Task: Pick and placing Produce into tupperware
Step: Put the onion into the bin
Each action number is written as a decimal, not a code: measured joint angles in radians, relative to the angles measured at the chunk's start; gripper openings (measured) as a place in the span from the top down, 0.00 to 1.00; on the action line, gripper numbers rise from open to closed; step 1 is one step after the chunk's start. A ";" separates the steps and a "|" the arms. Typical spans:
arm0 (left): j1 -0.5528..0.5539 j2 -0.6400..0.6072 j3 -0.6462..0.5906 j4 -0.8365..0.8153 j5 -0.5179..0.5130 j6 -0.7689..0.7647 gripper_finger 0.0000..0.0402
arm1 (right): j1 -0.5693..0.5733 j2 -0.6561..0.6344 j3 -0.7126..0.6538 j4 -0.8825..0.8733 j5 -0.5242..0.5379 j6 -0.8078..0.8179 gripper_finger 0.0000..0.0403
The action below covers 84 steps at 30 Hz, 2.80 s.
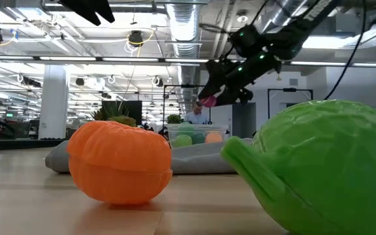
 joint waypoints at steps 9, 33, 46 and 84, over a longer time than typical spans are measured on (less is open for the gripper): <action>0.000 0.000 0.000 -0.004 -0.070 -0.072 0.24 | -0.084 0.165 0.248 -0.286 -0.034 0.009 0.29; 0.002 0.000 0.000 -0.027 -0.108 -0.123 0.24 | -0.099 0.307 0.466 -0.519 -0.031 0.009 0.29; 0.002 0.000 0.000 -0.027 -0.115 -0.123 0.24 | -0.104 0.307 0.466 -0.524 -0.075 0.002 0.24; 0.002 0.000 0.000 -0.091 -0.121 -0.157 0.24 | -0.074 0.360 0.466 -0.493 -0.091 -0.078 0.24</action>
